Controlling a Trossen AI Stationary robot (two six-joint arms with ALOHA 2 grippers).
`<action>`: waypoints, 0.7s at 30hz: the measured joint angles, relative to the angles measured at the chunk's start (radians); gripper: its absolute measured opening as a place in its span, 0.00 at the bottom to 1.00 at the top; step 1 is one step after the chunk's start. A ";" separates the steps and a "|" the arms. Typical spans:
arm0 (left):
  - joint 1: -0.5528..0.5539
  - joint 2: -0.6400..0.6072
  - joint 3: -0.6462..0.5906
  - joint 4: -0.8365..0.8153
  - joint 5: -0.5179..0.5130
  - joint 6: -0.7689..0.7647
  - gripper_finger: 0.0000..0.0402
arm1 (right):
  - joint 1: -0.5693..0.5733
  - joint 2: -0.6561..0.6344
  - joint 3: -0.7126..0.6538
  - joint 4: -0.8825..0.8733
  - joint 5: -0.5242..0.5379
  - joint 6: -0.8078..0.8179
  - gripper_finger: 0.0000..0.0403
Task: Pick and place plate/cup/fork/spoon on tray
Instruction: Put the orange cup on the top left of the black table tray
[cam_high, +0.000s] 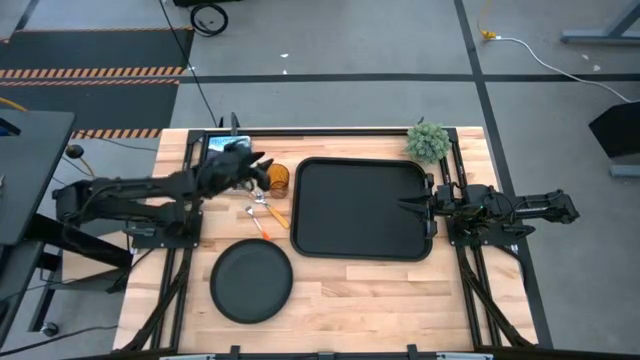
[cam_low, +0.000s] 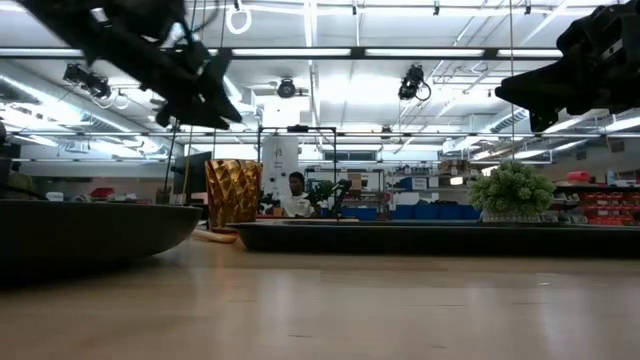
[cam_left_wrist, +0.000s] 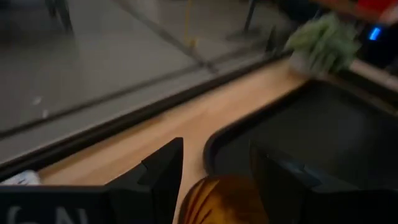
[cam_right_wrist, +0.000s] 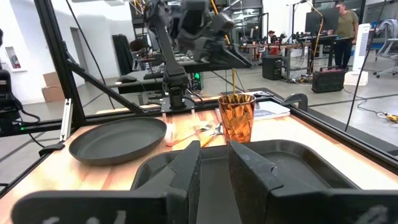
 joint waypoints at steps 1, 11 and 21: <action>0.025 0.027 0.041 -0.053 0.036 0.000 0.48 | 0.000 0.000 0.000 0.000 0.000 0.000 0.22; 0.208 0.310 0.407 -0.565 0.309 0.125 0.53 | 0.000 0.000 0.000 0.000 0.000 0.000 0.22; 0.254 0.522 0.592 -0.767 0.399 0.244 0.65 | 0.000 0.000 0.000 0.000 0.000 0.000 0.22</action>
